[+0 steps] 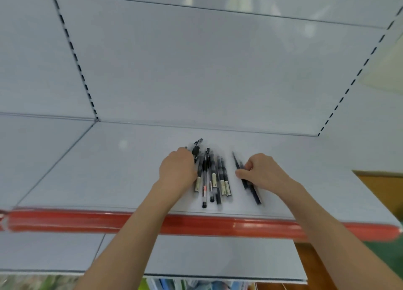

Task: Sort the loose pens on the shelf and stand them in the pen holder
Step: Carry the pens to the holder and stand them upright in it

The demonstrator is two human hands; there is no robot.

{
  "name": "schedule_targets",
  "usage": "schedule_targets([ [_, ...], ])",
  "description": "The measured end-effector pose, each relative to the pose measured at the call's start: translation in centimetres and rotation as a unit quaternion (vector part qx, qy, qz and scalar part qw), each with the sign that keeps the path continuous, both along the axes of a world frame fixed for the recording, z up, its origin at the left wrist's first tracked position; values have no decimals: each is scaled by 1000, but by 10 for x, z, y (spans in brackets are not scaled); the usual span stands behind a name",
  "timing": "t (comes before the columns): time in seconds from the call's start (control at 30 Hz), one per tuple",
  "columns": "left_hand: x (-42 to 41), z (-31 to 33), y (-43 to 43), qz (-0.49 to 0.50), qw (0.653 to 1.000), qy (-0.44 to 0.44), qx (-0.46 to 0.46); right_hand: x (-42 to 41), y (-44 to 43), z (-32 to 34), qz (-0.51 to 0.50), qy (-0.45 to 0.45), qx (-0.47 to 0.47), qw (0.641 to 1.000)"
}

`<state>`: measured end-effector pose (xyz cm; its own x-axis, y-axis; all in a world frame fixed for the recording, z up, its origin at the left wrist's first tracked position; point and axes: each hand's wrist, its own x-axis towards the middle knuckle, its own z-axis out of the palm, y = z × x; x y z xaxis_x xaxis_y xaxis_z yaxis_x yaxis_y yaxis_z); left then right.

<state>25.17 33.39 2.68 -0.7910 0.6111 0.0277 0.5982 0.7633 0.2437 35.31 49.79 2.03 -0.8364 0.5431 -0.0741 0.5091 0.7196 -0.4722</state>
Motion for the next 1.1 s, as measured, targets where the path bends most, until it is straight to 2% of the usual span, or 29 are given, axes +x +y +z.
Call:
schedule_targets([
  [0.1, -3, 4, -6, 15, 997, -60, 46, 4, 2, 2, 2, 32, -10, 999],
  [0.2, -7, 7, -14, 45, 969, -160, 183, 12, 0, 13, -21, 142, -61, 988],
  [0.27, -5, 10, -18, 50, 925, -228, 301, 16, -7, 26, -33, 247, -141, 958],
  [0.33, 4, 15, -22, 49, 860, -300, 410, 18, -18, 38, -25, 317, -239, 917],
  [0.43, 28, 22, -28, 60, 758, -394, 517, 17, -42, 49, 7, 350, -335, 874],
  [0.5, 44, 26, -34, 52, 719, -426, 547, 15, -60, 49, 32, 350, -355, 866],
  [0.73, 70, 19, -77, 61, 723, -372, 579, -1, -119, 42, 138, 320, -392, 851],
  [0.9, 64, 12, -129, 113, 761, -267, 580, -23, -169, 39, 194, 269, -445, 832],
  [1.03, 54, 12, -184, 146, 767, -204, 591, -48, -222, 40, 238, 245, -476, 810],
  [1.1, 47, 11, -218, 171, 757, -192, 600, -64, -254, 41, 253, 242, -485, 801],
])
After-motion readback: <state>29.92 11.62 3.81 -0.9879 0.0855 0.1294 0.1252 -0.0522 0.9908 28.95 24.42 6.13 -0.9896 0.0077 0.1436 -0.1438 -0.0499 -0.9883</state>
